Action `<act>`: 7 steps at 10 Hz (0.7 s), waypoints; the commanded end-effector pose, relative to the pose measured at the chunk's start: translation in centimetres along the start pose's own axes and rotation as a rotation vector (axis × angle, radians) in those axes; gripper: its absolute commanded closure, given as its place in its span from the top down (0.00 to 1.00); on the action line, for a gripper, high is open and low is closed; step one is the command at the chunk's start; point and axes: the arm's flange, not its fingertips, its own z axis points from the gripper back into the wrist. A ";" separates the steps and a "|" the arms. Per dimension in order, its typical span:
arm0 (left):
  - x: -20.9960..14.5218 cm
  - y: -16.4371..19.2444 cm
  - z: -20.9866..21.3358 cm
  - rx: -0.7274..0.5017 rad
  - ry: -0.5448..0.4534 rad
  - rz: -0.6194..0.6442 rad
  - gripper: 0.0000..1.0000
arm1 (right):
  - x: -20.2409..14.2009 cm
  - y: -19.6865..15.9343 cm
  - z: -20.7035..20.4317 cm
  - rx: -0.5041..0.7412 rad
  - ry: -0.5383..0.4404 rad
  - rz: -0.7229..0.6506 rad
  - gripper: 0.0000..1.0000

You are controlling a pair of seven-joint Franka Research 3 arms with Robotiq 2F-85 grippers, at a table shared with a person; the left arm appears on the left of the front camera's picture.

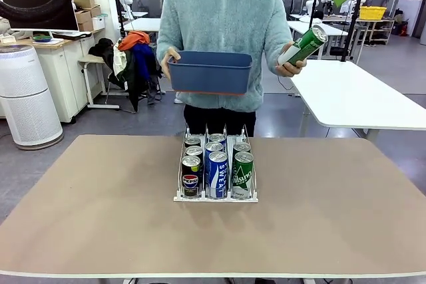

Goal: Fill the beverage cans into the dispenser.
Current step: Pick up the Sprite handed by the human.

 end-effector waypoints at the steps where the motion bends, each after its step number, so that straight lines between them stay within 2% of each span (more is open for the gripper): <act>1: -0.1 0.1 0.1 0.002 -0.001 0.002 0.97 | -0.1 0.1 0.0 0.002 0.001 -0.001 1.00; 7: -0.1 0.1 0.1 0.002 -0.001 0.002 0.97 | -0.1 0.1 0.0 0.002 0.001 -0.001 1.00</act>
